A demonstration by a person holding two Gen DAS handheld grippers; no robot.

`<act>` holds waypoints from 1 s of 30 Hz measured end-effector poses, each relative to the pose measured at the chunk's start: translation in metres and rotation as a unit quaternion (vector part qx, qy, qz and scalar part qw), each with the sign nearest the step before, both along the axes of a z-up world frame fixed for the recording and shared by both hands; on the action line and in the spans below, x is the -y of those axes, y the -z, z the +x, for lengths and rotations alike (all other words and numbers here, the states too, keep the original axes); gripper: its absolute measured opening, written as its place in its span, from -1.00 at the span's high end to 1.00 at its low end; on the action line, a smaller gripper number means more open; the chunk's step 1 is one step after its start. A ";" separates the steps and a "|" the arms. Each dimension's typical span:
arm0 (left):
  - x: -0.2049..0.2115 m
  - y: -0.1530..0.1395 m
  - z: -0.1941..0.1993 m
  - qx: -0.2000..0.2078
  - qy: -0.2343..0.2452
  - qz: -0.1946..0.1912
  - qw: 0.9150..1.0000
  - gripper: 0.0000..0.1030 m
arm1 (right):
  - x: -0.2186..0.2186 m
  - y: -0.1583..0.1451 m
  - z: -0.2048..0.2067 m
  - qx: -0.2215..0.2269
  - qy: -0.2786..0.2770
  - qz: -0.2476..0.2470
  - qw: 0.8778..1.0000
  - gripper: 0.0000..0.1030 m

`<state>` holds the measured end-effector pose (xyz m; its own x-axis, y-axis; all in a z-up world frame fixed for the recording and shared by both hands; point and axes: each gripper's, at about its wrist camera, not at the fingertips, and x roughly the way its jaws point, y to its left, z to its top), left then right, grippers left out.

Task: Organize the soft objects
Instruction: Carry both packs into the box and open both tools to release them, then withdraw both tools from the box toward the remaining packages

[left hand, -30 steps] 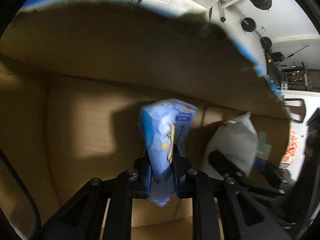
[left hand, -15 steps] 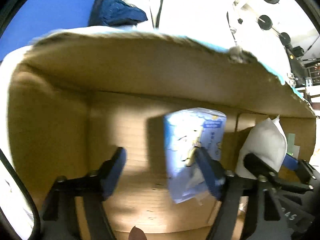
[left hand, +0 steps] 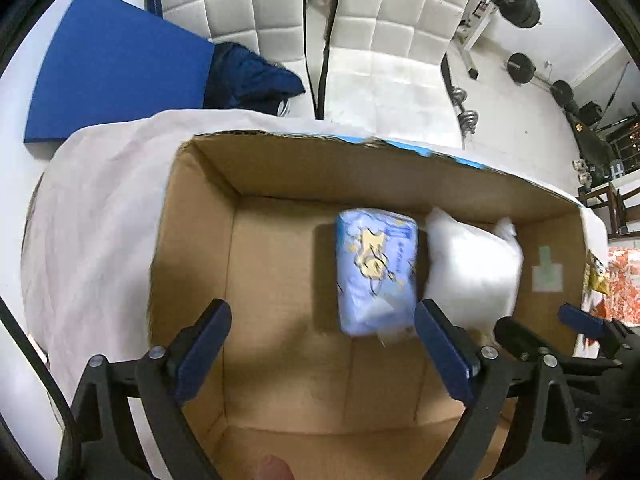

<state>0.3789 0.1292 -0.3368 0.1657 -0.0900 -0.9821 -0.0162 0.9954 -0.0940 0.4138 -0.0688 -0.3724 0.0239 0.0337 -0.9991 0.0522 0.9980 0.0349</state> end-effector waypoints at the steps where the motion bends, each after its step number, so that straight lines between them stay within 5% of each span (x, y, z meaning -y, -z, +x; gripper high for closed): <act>1: 0.000 -0.004 0.000 0.005 0.000 0.002 1.000 -0.82 | 0.001 -0.004 -0.008 0.003 0.000 -0.002 1.000 -1.00; 10: 0.013 -0.041 -0.048 0.048 0.007 0.035 0.998 -0.82 | 0.003 -0.044 -0.075 0.046 -0.012 -0.024 0.999 -1.00; 30: 0.013 -0.146 -0.141 0.126 0.005 0.038 0.991 -0.82 | 0.000 -0.154 -0.184 0.126 -0.014 0.017 0.992 -1.00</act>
<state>0.2375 0.1161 -0.1912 0.4063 -0.0202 -0.9135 0.0086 0.9998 -0.0183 0.2295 -0.0686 -0.2179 0.2706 0.0719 -0.9600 0.0103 0.9969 0.0775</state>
